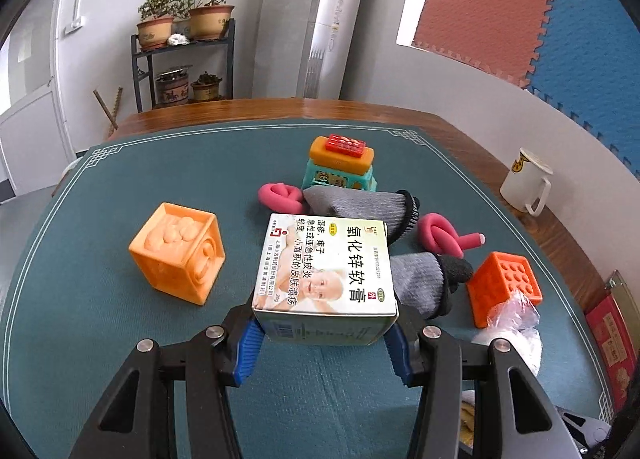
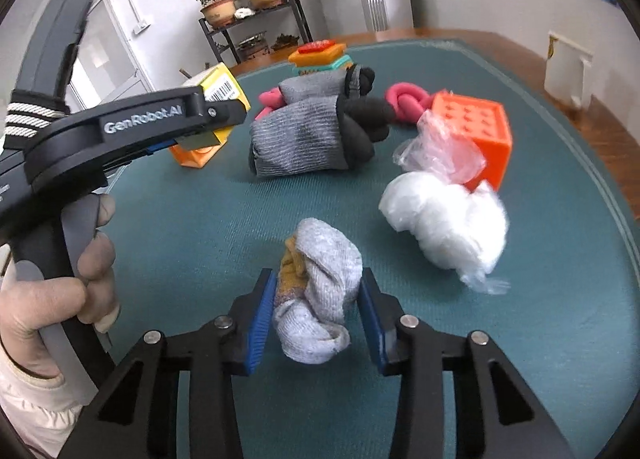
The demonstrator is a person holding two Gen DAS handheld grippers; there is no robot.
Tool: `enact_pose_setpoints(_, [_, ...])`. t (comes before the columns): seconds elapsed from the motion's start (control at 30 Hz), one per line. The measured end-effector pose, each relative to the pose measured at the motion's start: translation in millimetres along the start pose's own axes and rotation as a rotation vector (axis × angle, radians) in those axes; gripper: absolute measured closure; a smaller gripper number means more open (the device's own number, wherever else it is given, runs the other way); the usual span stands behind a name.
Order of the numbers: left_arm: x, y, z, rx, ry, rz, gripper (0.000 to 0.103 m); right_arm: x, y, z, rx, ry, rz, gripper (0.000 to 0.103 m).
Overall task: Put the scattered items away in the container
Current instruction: 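Carry both items to the red tin box and open both grippers to drop them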
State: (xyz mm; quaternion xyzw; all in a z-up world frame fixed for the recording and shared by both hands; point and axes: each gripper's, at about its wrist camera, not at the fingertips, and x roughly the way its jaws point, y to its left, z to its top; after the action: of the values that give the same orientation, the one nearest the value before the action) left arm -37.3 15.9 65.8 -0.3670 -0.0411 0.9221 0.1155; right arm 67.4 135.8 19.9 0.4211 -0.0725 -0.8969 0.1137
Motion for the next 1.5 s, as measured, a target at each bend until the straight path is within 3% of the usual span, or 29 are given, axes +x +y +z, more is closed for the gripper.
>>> enact_pose_setpoints(0.43, [-13, -27, -9, 0.073, -0.009, -0.035, 0.049, -36, -20, -9, 0.051, -0.069, -0.115, 0.059])
enact_pose_setpoints(0.83, [-29, -75, -30, 0.188, -0.003, -0.080, 0.049, -78, -59, -27, 0.135, -0.138, -0.223, 0.059])
enact_pose_setpoints(1.5, [-42, -224, -46, 0.390, 0.007, -0.211, 0.049, -176, -169, -64, 0.352, -0.317, -0.408, 0.059])
